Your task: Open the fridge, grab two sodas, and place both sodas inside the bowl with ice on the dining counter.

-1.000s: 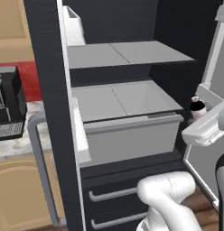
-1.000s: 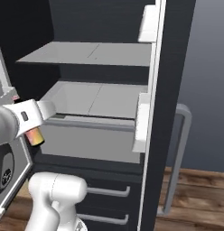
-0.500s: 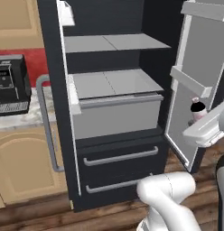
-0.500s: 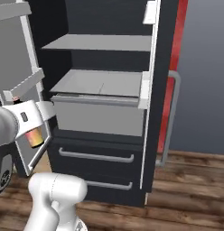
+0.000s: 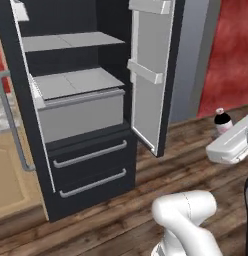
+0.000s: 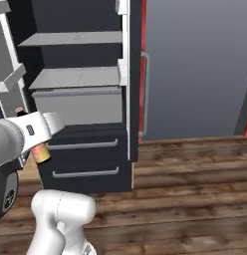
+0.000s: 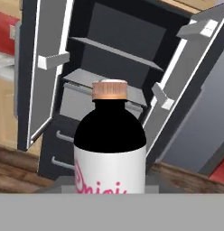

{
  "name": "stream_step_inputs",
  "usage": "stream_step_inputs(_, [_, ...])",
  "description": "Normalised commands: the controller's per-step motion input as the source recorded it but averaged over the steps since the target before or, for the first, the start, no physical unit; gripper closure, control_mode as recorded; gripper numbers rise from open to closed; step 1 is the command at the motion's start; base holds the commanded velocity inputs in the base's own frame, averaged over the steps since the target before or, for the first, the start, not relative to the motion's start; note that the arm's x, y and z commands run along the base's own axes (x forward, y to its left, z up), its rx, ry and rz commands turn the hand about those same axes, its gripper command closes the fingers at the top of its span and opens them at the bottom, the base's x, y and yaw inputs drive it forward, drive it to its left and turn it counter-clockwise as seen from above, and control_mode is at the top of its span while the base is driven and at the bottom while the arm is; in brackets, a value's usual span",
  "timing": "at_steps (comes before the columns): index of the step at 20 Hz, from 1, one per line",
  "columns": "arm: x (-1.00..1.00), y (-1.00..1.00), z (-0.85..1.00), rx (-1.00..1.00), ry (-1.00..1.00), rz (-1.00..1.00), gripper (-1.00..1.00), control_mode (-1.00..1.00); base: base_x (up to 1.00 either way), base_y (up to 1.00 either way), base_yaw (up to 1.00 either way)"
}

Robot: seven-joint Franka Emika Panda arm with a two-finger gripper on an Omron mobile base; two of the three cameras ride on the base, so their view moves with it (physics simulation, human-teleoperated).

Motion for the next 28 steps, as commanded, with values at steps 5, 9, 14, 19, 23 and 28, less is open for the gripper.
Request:
stream_step_inputs(5, [0.0,0.0,0.0,0.0,0.0,0.0,1.0,1.0,-0.28,0.0,-0.64])
stream_step_inputs(9, [0.0,0.0,0.0,0.0,0.0,0.0,1.0,1.0,0.15,0.0,-0.61])
stream_step_inputs(14, [0.0,0.0,0.0,0.0,0.0,0.0,1.0,1.0,0.62,-0.16,-0.51])
stream_step_inputs(19, [0.0,0.0,0.0,0.0,0.0,0.0,1.0,1.0,0.99,-0.37,-0.34])
stream_step_inputs(23, [0.0,0.0,0.0,0.0,0.0,0.0,1.0,1.0,1.0,-0.27,-0.34])
stream_step_inputs(28, [0.0,0.0,0.0,0.0,0.0,0.0,1.0,1.0,1.0,-0.24,-0.35])
